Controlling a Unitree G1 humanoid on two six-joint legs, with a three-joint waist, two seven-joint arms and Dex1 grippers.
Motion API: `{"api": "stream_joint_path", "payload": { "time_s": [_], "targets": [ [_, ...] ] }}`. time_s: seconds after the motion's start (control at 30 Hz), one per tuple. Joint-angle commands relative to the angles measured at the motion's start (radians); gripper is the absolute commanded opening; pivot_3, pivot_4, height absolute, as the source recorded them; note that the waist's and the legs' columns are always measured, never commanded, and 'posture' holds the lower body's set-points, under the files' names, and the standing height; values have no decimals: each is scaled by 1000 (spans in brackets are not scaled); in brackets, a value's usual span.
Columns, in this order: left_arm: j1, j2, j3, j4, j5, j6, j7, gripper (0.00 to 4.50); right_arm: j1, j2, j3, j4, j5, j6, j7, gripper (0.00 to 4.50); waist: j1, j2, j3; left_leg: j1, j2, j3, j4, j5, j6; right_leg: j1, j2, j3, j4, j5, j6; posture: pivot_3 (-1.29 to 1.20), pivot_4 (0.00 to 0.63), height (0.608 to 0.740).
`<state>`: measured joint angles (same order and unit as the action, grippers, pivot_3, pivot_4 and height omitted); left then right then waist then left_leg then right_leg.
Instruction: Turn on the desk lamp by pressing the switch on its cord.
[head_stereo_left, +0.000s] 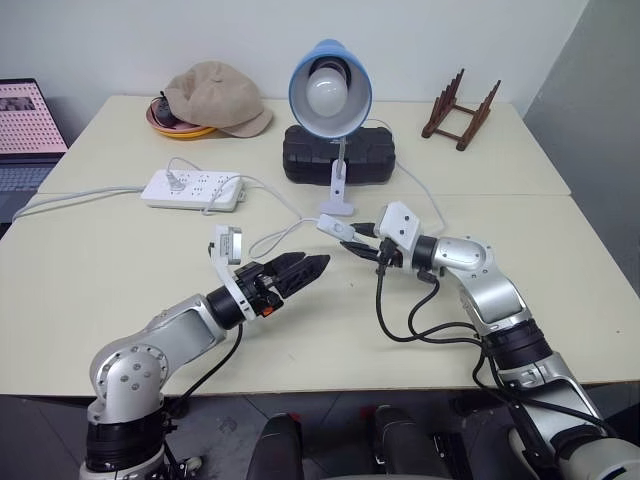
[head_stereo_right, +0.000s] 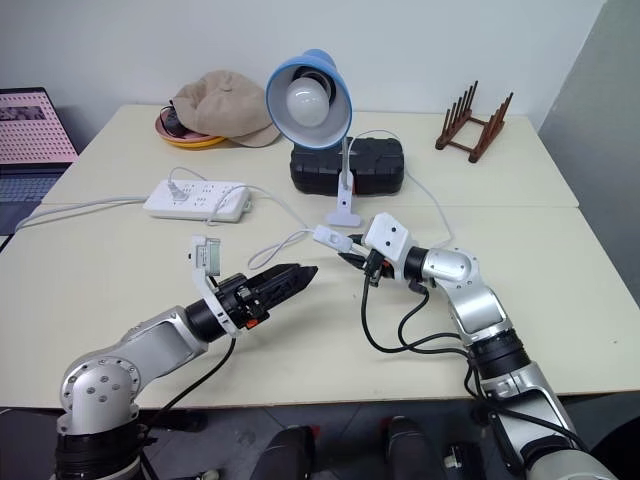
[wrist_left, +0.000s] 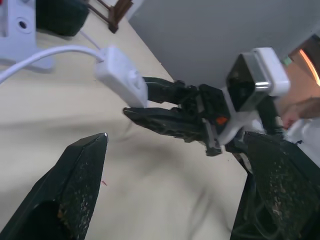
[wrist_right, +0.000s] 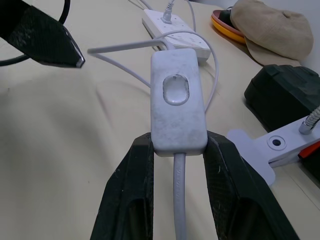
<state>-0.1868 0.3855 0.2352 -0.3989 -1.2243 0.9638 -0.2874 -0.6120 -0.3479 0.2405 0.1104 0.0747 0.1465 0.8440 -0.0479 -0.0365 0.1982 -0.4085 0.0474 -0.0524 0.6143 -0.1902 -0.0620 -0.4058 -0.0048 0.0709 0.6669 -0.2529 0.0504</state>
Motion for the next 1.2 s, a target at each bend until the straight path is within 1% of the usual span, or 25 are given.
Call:
{"api": "stream_joint_path", "payload": {
  "time_s": [0.03, 0.1, 0.3, 0.43, 0.57, 0.6, 0.67, 0.77, 0.87, 1.0, 1.1, 1.13, 1.17, 1.2],
  "targets": [
    [-41, -38, -18, 43, 23, -50, 1, 4500, 13, -16, -24, -108, 72, 7, 58, 1030, 1, 0, 0, 0, 0, 0, 0, 0, 0, 0, 0, 0, 0, 0, 0, 0, 150, 740],
    [-53, -47, -23, 60, 29, -53, -7, 4500, 26, -24, -19, -128, 83, 9, 74, 1030, 1, 0, 0, 0, 0, 0, 0, 0, 0, 0, 0, 0, -1, 0, 0, 0, 150, 740],
    [-98, -90, -13, 101, -23, -52, 2, 4500, 59, -41, -16, -179, 102, 0, 104, 1030, 3, 0, 0, 0, 0, 0, 0, 0, 0, 0, 0, 0, -2, 0, 0, 0, 150, 740],
    [-110, -113, -14, 99, -76, -36, 12, 4500, 69, -43, -17, -192, 103, 0, 106, 1030, 4, 0, 0, 0, 0, 0, 0, 0, 0, 0, 0, 0, -1, 0, 1, 0, 150, 740],
    [-104, -117, -26, 89, -91, -29, 22, 4500, 76, -41, -19, -205, 107, 2, 99, 1030, 4, 0, 0, 0, 0, 0, 0, 0, 0, 0, 0, 0, -2, 0, 1, 0, 150, 740],
    [-104, -119, -28, 89, -93, -30, 25, 4200, 76, -40, -19, -208, 109, 4, 97, 1030, 4, 0, 0, 0, 0, 0, 0, 0, 0, 0, 0, 0, -2, 0, 1, 0, 150, 740],
    [-106, -119, -31, 93, -92, -33, 31, 4069, 75, -40, -20, -212, 110, 6, 96, 1030, 4, 0, 0, 0, 0, 0, 0, 0, 0, 0, 0, 0, -2, 0, 1, 0, 150, 740],
    [-104, -118, -30, 94, -105, -34, 34, 3397, 78, -42, -22, -216, 111, 8, 95, 1030, 4, 0, 0, 0, 0, 0, 0, 0, 0, 0, 0, 0, -2, 0, 1, 0, 150, 740],
    [-99, -116, -28, 87, -115, -32, 38, 2882, 81, -48, -24, -216, 111, 5, 94, 1030, 4, 0, 0, 0, 0, 0, 0, 0, 0, 0, 0, 0, -2, 0, 1, 0, 150, 740],
    [-93, -113, -27, 83, -131, -31, 46, 2040, 84, -51, -25, -217, 113, 3, 92, 1030, 4, 0, 0, 0, 0, 0, 0, 0, 0, 0, 0, 0, -2, 0, 1, 0, 150, 740],
    [-89, -107, -25, 80, -138, -31, 50, 1501, 85, -53, -24, -217, 112, 1, 90, 1030, 4, 0, 0, 0, 0, 0, 0, 0, 0, 0, 0, 0, -2, -1, 1, 0, 150, 740],
    [-87, -106, -25, 79, -141, -31, 52, 1239, 83, -54, -23, -216, 112, 0, 90, 1030, 4, 0, 0, 0, 0, 0, 0, 0, 0, 0, 0, 0, -2, -1, 1, 0, 150, 740],
    [-84, -104, -25, 77, -145, -31, 54, 1148, 81, -53, -23, -215, 113, 1, 88, 1030, 4, 0, 0, 0, 0, 0, 0, 0, 0, 0, 0, 0, -2, -1, 1, 0, 150, 740],
    [-82, -105, -26, 75, -148, -31, 58, 892, 79, -53, -24, -214, 113, 0, 88, 1030, 4, 0, 0, 0, 0, 0, 0, 0, 0, 0, 0, 0, -2, -1, 1, 0, 150, 740]
  ]
}}
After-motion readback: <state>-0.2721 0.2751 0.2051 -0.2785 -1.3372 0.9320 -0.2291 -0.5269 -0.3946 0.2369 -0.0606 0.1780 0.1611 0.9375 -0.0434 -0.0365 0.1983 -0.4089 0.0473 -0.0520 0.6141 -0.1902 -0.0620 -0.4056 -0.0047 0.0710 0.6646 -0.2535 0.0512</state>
